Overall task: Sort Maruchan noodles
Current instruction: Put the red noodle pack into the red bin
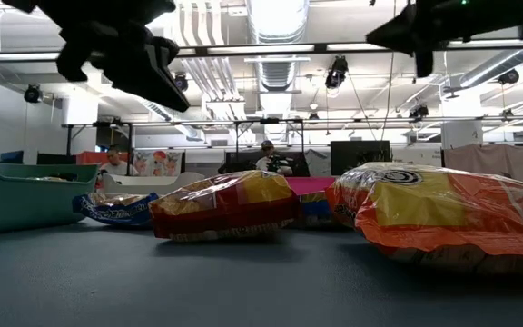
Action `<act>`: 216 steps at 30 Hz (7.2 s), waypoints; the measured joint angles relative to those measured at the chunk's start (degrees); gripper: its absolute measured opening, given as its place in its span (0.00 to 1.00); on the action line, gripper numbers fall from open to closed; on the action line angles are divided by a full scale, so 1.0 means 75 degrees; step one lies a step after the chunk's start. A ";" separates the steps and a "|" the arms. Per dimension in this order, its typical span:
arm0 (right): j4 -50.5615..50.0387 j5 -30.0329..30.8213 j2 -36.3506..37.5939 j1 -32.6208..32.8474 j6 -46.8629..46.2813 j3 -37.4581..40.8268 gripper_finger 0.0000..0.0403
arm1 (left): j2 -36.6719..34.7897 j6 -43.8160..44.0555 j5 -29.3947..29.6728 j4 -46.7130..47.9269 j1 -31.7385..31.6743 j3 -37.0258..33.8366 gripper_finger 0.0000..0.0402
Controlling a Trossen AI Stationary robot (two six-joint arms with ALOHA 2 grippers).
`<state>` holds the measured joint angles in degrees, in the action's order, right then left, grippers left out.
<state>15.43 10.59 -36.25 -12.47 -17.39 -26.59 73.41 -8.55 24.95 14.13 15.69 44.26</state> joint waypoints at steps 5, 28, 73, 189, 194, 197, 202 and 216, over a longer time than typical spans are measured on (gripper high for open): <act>0.0468 -0.0615 -0.1029 0.0110 -0.0508 -0.0002 0.02 | 0.0000 -0.0397 0.0003 -0.0951 -0.0409 -0.0515 0.00; -0.2243 -0.1387 -0.5444 0.0790 -0.3633 -0.2771 0.02 | 0.0423 -0.1783 -0.1636 -0.4325 -0.2217 -0.1761 0.00; -0.1283 -0.0986 -0.8215 0.0621 -0.5611 -0.3575 0.81 | 0.3111 0.0531 -0.1759 -0.5544 -0.3169 -0.2230 0.00; -0.3723 0.4228 -0.9820 0.0109 -0.2019 -0.7291 0.26 | -0.3504 -0.1306 0.0201 -0.2638 -0.3169 -0.2364 0.00; -0.3567 0.4193 -1.0141 0.0109 -0.2021 -0.7291 0.34 | -0.3500 -0.1301 0.0198 -0.2636 -0.3169 -0.2364 0.00; -0.3542 0.4160 -1.0200 0.0109 -0.2019 -0.7288 0.40 | -0.3500 -0.1274 0.0198 -0.2644 -0.3169 -0.2364 0.00; -0.3440 0.3886 -1.0200 0.0109 -0.1896 -0.7288 0.48 | -0.3442 -0.1274 0.0198 -0.2663 -0.3169 -0.2364 0.00; -0.2838 0.2844 -1.0122 0.0117 -0.1161 -0.7356 0.50 | -0.3155 -0.1277 0.0192 -0.2841 -0.3169 -0.2367 0.00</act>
<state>-5.85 31.91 -112.16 -11.60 -26.10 -81.76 49.74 -18.13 26.39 -7.18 -8.08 26.50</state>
